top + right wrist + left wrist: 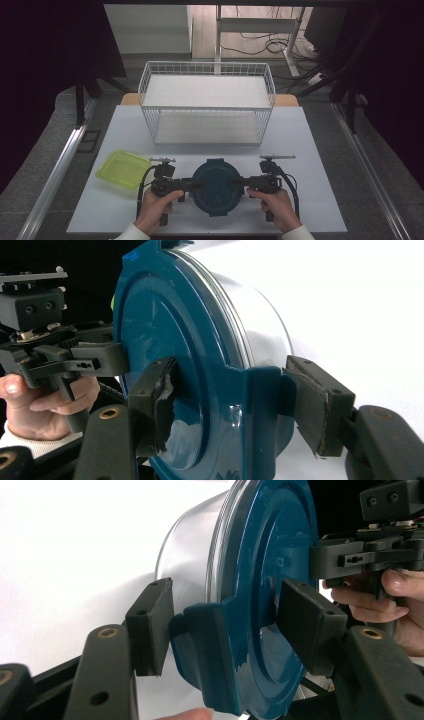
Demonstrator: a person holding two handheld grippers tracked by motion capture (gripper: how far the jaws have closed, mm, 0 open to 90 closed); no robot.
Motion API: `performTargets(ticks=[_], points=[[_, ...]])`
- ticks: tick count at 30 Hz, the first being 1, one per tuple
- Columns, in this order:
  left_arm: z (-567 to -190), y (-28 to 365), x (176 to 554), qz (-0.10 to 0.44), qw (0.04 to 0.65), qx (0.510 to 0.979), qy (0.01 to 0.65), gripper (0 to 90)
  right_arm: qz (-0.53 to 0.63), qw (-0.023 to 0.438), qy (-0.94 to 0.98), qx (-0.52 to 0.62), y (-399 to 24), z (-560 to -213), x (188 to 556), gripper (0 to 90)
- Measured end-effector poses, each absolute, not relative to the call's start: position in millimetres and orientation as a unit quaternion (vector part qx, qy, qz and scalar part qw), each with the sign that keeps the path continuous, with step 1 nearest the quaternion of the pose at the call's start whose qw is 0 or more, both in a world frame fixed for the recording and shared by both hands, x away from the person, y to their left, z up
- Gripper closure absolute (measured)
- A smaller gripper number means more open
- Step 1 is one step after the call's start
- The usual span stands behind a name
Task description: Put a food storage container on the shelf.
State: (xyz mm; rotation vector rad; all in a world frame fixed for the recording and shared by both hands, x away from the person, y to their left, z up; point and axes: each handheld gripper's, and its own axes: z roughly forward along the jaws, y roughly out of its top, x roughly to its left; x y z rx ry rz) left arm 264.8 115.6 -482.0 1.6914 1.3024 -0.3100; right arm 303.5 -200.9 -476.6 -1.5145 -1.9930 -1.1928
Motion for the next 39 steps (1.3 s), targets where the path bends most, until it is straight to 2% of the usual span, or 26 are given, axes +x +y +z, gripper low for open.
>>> performTargets(ticks=[20, 39], points=[[-412.3, 121.2, 306.1, -0.087, 0.502, 0.699, 0.502, 42.3, -0.457, 0.147, -0.712, -0.513, -196.8, -409.1, 342.3, 38.3], [-371.4, 126.6, 332.6, -0.074, 0.518, 0.699, 0.488, 43.0, -0.479, 0.127, -0.706, -0.506, -194.6, -366.1, 366.6, 38.4]])
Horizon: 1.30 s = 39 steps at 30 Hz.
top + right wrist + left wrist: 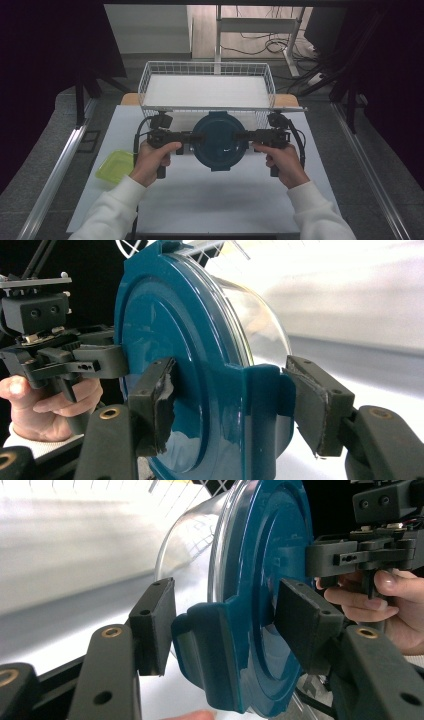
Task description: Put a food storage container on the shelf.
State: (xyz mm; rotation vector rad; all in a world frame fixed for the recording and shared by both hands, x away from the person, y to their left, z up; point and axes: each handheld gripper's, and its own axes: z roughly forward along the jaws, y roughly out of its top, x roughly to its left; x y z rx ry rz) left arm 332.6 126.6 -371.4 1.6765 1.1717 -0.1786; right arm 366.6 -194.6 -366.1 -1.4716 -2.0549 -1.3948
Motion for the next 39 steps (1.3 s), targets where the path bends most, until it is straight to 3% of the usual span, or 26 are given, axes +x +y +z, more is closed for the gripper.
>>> performTargets(ticks=[21, 39], points=[[-306.6, 145.5, 388.6, -0.051, 0.545, 0.694, 0.467, 43.0, -0.506, 0.089, -0.709, -0.484, -175.9, -291.7, 421.0, 39.1], [-295.9, 145.4, 421.1, -0.052, 0.539, 0.698, 0.468, 43.2, -0.511, 0.100, -0.698, -0.492, -177.7, -284.4, 454.5, 39.6]])
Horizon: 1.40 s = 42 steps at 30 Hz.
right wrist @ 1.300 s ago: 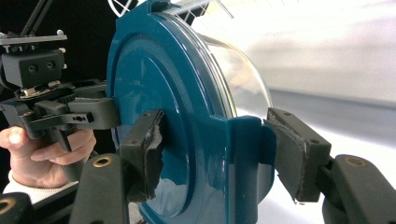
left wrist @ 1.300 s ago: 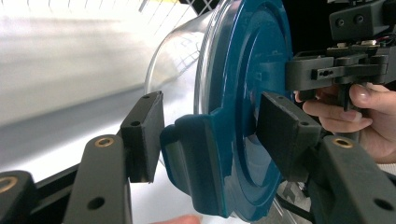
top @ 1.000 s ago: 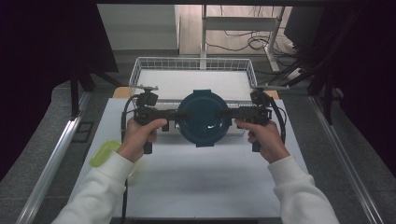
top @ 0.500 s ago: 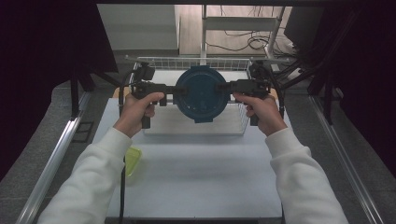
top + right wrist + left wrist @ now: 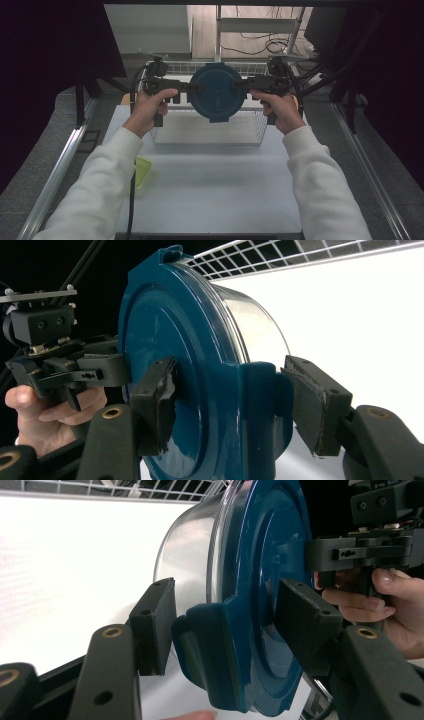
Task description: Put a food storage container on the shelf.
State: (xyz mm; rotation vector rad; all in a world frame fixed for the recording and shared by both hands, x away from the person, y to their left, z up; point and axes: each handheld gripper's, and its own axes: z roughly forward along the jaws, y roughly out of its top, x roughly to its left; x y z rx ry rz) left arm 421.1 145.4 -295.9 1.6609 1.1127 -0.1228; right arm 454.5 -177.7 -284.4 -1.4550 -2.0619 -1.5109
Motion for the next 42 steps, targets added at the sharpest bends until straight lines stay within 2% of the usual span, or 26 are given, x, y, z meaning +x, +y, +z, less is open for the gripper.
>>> performTargets(ticks=[14, 26, 42], points=[[-288.0, 150.0, 454.1, -0.059, 0.536, 0.703, 0.464, 43.1, -0.515, 0.099, -0.690, -0.498, -175.8, -275.2, 481.8, 40.3], [-305.1, 160.0, 476.0, -0.074, 0.530, 0.698, 0.476, 42.8, -0.507, 0.111, -0.685, -0.512, -166.2, -290.6, 505.1, 40.6], [-322.2, 164.4, 497.2, -0.115, 0.543, 0.655, 0.513, 41.7, -0.494, 0.133, -0.658, -0.553, -161.3, -302.7, 520.5, 39.6]])
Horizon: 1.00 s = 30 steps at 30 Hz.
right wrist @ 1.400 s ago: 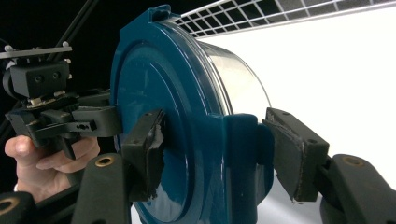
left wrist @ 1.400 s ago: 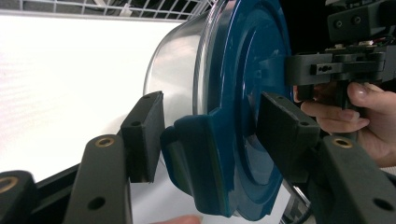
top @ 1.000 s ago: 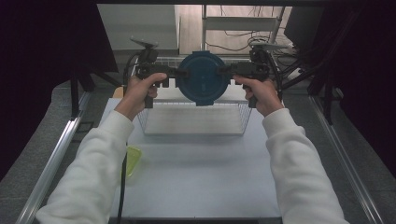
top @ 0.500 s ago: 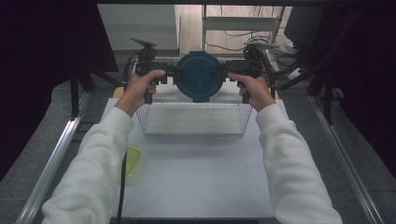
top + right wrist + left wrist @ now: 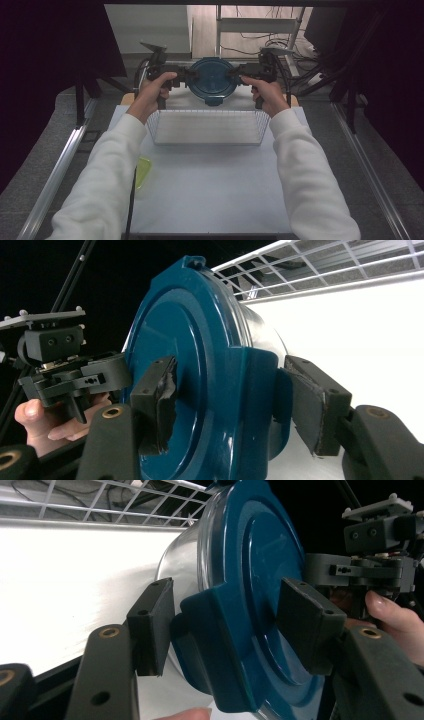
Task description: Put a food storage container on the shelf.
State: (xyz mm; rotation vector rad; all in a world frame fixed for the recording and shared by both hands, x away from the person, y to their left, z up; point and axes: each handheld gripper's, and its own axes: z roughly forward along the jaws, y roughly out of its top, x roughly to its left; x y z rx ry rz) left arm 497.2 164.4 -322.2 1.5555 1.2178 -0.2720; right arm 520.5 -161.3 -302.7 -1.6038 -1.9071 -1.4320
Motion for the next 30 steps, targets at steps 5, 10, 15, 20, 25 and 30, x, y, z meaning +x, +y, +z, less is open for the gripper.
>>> performTargets(ticks=[5, 10, 15, 20, 25, 30], points=[[-327.1, 164.5, 503.1, -0.126, 0.541, 0.644, 0.526, 41.4, -0.489, 0.137, -0.649, -0.566, -160.9, -307.7, 524.6, 38.8], [-332.3, 163.5, 508.4, -0.133, 0.540, 0.637, 0.534, 40.9, -0.487, 0.143, -0.644, -0.573, -161.7, -313.6, 527.2, 37.4], [-332.9, 163.7, 509.3, -0.134, 0.542, 0.635, 0.533, 40.6, -0.488, 0.143, -0.641, -0.575, -161.5, -315.0, 527.6, 37.0], [-333.2, 162.8, 508.3, -0.126, 0.545, 0.635, 0.533, 40.2, -0.489, 0.133, -0.641, -0.576, -159.6, -314.1, 525.3, 35.2], [-323.4, 162.0, 501.3, -0.096, 0.563, 0.626, 0.531, 26.6, -0.487, 0.069, -0.663, -0.565, -152.1, -308.4, 514.9, 25.6], [-316.5, 163.1, 490.0, -0.050, 0.557, 0.643, 0.522, 20.9, -0.492, 0.008, -0.679, -0.544, -150.9, -295.5, 502.6, 16.5]])
